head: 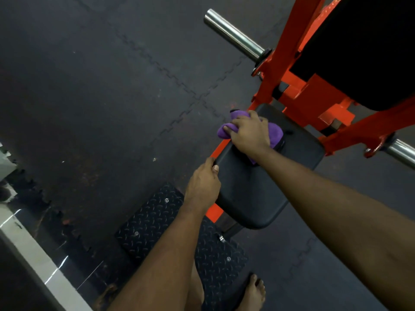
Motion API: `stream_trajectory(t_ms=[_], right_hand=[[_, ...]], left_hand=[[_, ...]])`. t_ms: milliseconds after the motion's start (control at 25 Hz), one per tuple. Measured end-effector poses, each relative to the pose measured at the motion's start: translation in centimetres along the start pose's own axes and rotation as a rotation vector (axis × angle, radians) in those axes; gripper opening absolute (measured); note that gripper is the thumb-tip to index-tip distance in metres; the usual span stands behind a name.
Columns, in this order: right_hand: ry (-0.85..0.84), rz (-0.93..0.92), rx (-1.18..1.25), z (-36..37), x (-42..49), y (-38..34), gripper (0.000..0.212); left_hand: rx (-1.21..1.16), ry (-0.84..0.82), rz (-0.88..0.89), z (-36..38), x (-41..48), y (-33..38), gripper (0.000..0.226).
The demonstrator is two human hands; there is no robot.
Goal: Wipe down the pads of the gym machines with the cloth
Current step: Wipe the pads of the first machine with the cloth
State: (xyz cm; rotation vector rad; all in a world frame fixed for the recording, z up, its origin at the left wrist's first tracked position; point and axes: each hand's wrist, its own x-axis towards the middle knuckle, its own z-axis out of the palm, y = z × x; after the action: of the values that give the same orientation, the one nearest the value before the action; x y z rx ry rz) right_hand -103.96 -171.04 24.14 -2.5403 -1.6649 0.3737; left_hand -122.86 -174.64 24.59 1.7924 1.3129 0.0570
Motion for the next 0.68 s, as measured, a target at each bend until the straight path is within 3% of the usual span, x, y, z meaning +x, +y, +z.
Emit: stream_trajectory(t_ms=[160, 360, 520, 680], right_hand=[[0.148, 0.176, 0.309, 0.8, -4.6, 0.1, 0.041], [0.163, 0.367, 0.746, -3.8, -12.5, 0.9, 0.036], [0.191, 0.217, 1.212, -13.8, -20.4, 0.1, 0.034], [0.226, 0.042, 1.344, -25.1, -26.2, -0.7, 0.022]], left_hand=[[0.047, 0.000, -0.036, -1.1, -0.5, 0.6, 0.030], [-0.032, 0.111, 0.089, -5.9, -6.2, 5.4, 0.032], [-0.128, 0.132, 0.275, -11.0, -12.6, 13.0, 0.058], [-0.039, -0.040, 0.521, -14.7, -18.5, 21.1, 0.068]])
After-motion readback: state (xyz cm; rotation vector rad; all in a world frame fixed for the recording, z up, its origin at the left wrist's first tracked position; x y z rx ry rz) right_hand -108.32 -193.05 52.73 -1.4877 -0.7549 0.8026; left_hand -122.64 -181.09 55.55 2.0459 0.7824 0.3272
